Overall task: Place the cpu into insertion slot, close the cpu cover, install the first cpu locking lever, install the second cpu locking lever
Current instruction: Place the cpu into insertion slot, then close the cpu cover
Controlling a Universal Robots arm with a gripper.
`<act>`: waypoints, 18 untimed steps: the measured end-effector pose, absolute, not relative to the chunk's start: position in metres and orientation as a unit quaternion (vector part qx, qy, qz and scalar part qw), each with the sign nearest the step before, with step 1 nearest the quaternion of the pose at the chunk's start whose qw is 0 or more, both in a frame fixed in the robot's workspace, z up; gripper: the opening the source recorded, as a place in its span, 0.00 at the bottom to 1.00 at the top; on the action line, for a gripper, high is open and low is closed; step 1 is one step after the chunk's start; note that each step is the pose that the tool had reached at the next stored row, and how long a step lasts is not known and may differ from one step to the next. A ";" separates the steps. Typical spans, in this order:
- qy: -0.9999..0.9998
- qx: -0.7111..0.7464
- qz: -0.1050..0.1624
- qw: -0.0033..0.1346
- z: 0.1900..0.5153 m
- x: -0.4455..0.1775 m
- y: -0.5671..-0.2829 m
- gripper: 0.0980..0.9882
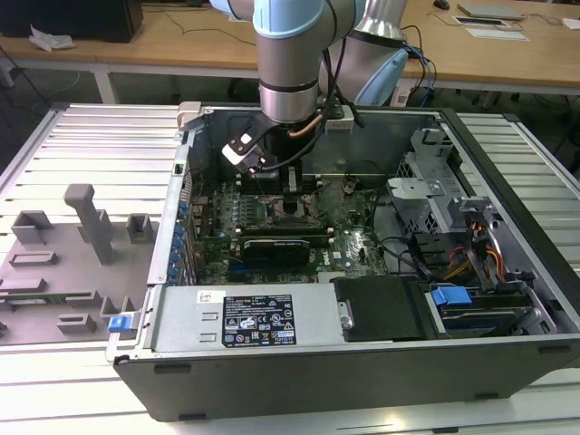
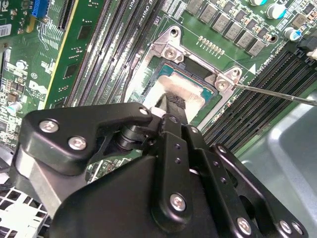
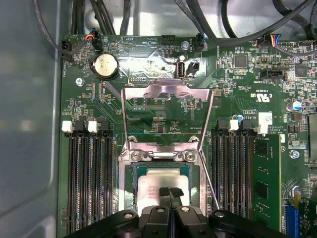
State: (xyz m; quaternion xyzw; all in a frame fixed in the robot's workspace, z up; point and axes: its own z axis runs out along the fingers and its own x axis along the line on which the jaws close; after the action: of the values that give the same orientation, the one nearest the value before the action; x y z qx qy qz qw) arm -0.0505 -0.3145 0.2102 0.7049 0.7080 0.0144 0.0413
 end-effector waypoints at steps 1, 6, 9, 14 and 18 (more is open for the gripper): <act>0.708 0.705 0.014 0.041 0.210 -0.051 -0.314 0.01; 0.708 0.705 0.020 0.036 0.215 -0.051 -0.314 0.01; 0.708 0.705 0.021 0.037 0.229 -0.050 -0.314 0.01; 0.708 0.705 0.023 0.038 0.244 -0.050 -0.314 0.01; 0.708 0.705 0.024 0.039 0.244 -0.050 -0.314 0.01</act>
State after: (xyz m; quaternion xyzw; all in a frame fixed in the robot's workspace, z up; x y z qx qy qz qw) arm -0.0505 -0.3145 0.2441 0.7050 0.7077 0.0237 0.0392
